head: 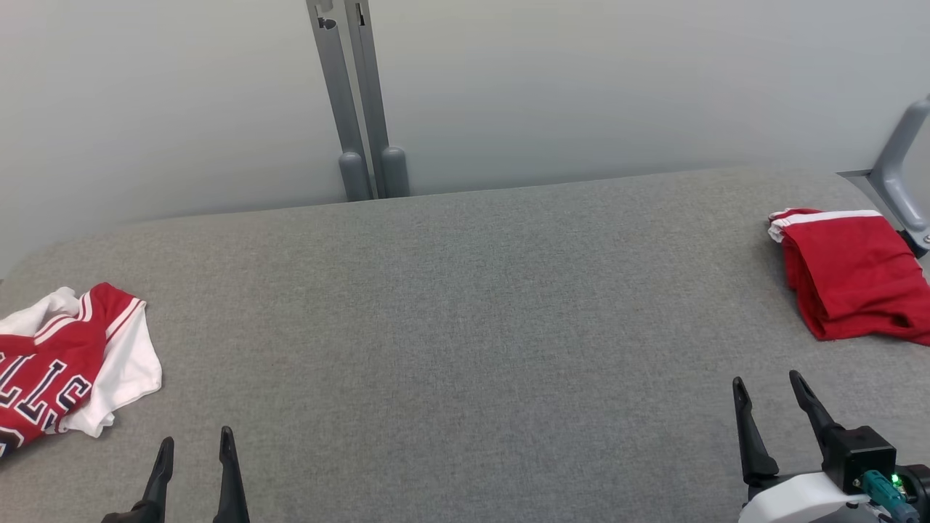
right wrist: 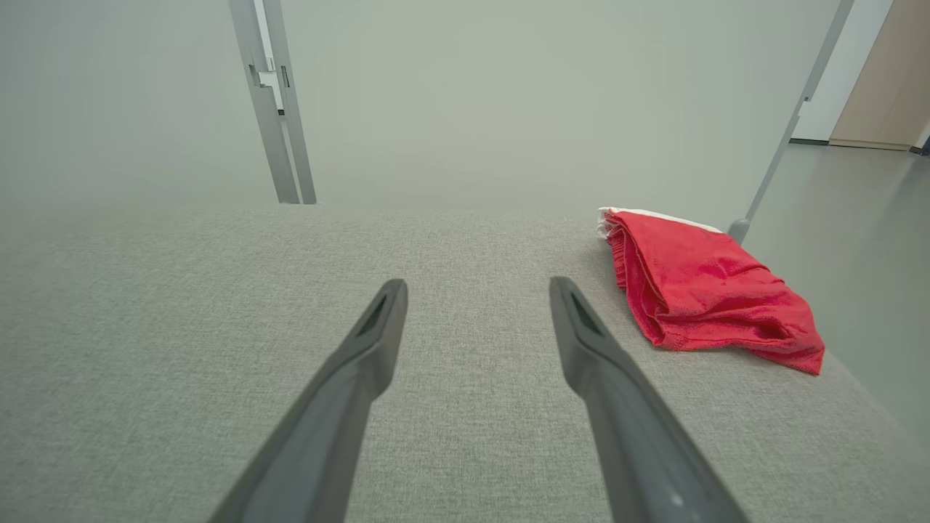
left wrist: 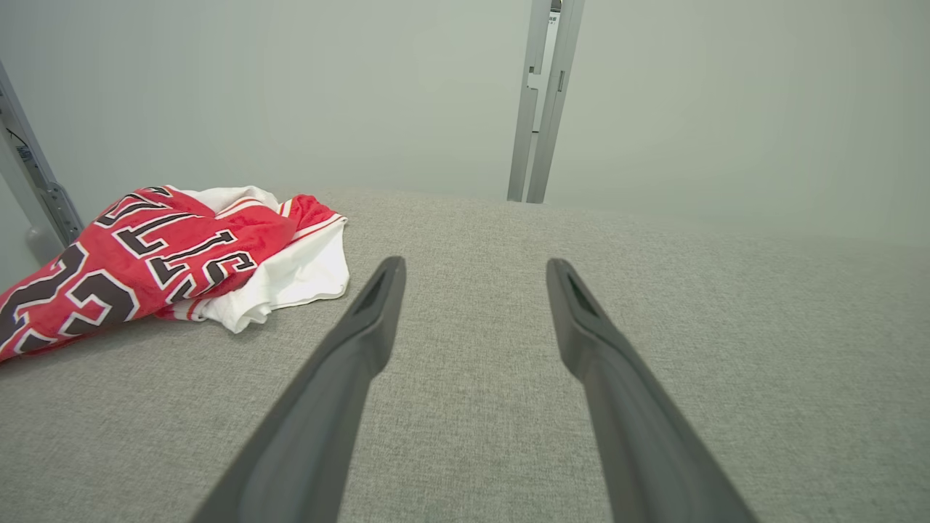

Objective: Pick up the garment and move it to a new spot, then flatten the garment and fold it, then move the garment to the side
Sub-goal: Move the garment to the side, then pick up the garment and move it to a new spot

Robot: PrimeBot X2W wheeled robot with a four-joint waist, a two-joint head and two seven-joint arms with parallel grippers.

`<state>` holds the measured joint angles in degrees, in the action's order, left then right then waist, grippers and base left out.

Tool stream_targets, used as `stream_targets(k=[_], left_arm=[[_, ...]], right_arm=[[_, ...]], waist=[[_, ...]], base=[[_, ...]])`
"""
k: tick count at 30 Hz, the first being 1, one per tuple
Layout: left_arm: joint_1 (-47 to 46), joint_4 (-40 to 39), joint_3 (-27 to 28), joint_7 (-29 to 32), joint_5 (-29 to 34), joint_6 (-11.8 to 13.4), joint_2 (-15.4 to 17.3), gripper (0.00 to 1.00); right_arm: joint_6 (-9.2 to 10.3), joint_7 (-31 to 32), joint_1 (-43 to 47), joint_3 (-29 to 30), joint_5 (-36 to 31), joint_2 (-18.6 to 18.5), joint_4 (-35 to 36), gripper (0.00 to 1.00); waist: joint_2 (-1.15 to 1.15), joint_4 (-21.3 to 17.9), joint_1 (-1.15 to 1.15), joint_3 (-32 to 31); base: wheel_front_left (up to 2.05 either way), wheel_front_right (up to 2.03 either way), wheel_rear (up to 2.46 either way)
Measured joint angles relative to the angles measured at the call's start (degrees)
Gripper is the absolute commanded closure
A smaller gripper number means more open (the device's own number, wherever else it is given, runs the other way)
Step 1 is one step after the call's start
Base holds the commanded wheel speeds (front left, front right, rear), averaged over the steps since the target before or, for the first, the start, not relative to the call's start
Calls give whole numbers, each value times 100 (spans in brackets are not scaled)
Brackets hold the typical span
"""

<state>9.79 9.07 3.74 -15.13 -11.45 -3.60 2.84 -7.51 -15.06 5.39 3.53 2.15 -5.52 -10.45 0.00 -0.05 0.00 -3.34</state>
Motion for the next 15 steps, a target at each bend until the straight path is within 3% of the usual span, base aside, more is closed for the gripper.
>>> stream_targets(k=[15], left_arm=[[-69,32,-44,0,-10,-14,0,0]], right_arm=[[0,0,-48,-197,44,63,-18,0]], waist=[[0,113,0,120]], base=[[0,0,0]])
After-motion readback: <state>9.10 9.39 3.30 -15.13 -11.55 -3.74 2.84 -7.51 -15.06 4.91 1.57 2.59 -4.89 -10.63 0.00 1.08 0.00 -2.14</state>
